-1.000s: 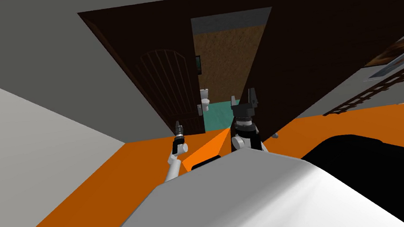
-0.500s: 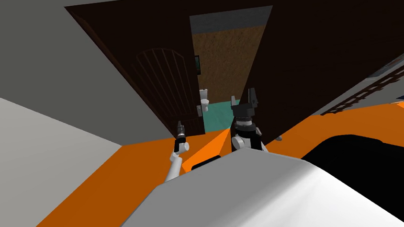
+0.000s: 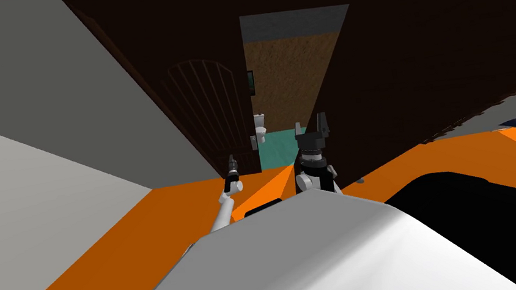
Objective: Pull the door open
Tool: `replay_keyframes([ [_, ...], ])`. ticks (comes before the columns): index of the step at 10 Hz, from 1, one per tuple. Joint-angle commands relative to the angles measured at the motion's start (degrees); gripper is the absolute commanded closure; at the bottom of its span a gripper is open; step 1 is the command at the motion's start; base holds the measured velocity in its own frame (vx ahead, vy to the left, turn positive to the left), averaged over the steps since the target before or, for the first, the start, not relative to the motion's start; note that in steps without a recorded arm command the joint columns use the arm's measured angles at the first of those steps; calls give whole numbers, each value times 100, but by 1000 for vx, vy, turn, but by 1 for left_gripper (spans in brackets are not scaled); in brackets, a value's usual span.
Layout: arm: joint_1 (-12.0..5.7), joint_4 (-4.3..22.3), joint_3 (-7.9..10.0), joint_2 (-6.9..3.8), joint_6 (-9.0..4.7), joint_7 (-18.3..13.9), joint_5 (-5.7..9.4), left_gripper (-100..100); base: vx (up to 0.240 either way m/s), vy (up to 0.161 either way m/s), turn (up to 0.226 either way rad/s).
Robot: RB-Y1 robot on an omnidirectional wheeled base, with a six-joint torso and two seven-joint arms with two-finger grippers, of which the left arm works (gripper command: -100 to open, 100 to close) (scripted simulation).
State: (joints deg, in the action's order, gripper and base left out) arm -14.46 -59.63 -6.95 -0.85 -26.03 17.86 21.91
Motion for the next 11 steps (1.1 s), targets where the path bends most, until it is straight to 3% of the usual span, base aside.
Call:
replay_keyframes([
  [1,-108,177,-5,39,1,41,34,-100,66,-22,-30],
  [3,-321,539,-28,102,13,113,115,-100,101,-40,-61],
  [7,-583,985,-56,195,27,201,216,-100,115,-60,-45],
  [11,-857,1450,-86,314,42,292,321,-100,160,-149,-81],
])
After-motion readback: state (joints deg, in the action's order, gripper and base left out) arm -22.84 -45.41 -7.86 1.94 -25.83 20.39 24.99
